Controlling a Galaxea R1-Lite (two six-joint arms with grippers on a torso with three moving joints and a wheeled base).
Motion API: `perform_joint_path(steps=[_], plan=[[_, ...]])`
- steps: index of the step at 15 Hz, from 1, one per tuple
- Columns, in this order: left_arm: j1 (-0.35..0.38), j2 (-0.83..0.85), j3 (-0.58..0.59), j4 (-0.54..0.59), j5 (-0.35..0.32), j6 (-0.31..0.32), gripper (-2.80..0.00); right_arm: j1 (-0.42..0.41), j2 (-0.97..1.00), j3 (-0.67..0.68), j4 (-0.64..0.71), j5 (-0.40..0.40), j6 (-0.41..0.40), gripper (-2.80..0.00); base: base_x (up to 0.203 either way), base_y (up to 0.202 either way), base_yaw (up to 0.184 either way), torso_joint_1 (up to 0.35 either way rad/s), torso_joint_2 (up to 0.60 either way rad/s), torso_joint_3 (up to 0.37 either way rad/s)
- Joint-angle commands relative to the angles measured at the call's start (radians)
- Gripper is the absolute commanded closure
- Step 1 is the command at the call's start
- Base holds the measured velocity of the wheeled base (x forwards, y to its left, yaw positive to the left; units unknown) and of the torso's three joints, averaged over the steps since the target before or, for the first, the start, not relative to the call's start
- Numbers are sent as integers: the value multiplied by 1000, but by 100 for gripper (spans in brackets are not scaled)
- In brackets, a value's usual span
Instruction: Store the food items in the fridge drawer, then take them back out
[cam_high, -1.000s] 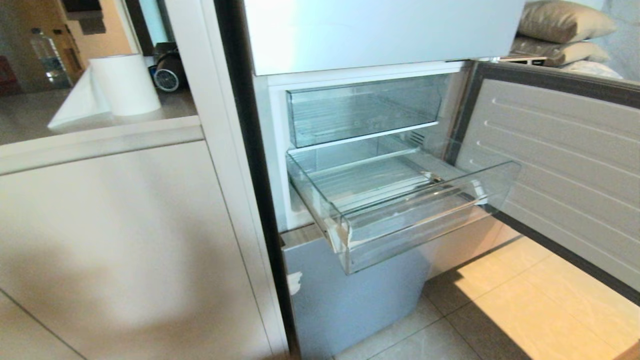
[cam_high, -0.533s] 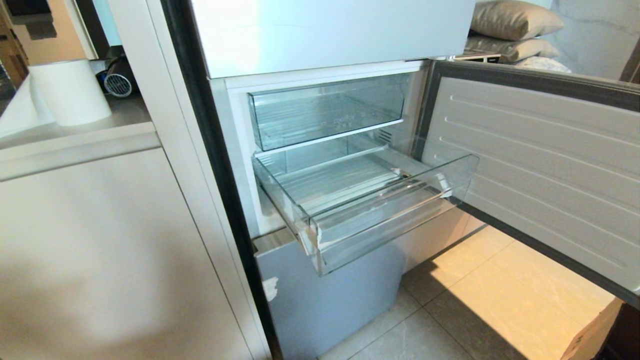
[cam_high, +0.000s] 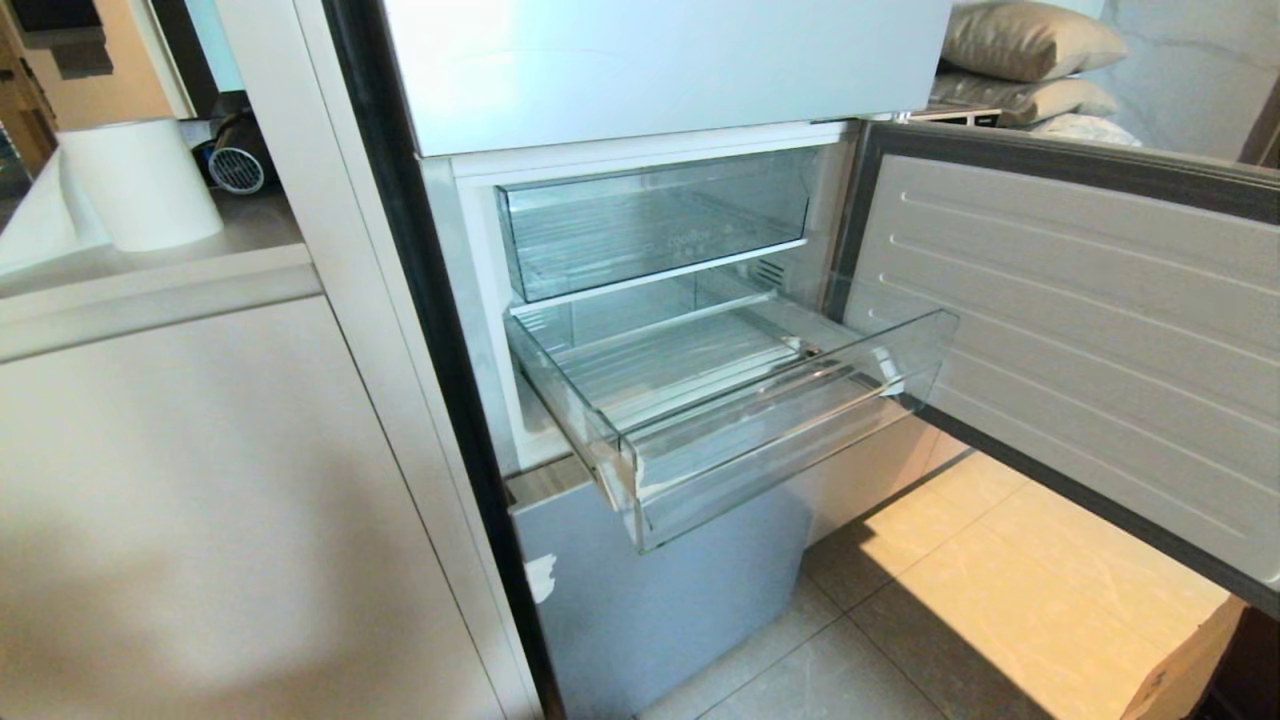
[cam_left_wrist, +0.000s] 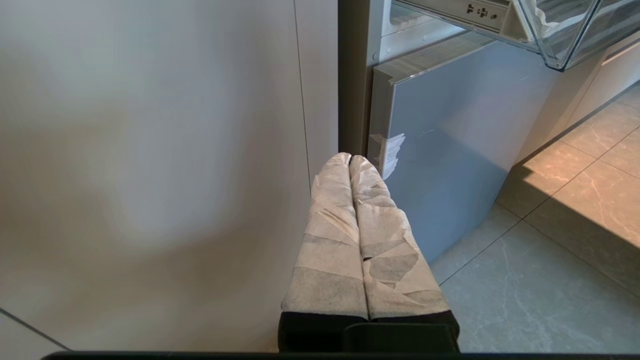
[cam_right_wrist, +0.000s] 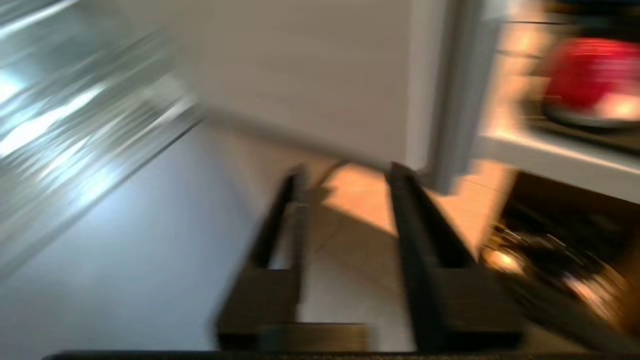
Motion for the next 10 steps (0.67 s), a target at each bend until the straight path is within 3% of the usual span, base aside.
perform_joint_path(steps=[1, 3, 5, 7, 10], plan=[[0, 0, 0, 0, -1, 0, 0, -255, 189, -50, -44, 57, 16, -280, 0, 0, 0, 0, 0, 0], [0, 0, 0, 0, 0, 0, 0, -530, 309, -94, -131, 126, 28, -280, 0, 0, 0, 0, 0, 0], [0, 0, 0, 0, 0, 0, 0, -755, 468, -134, -285, 171, 36, -280, 0, 0, 0, 0, 0, 0], [0, 0, 0, 0, 0, 0, 0, -874, 606, -166, -438, 194, 42, -280, 0, 0, 0, 0, 0, 0], [0, 0, 0, 0, 0, 0, 0, -945, 799, -203, -611, 196, 44, -280, 0, 0, 0, 0, 0, 0]])
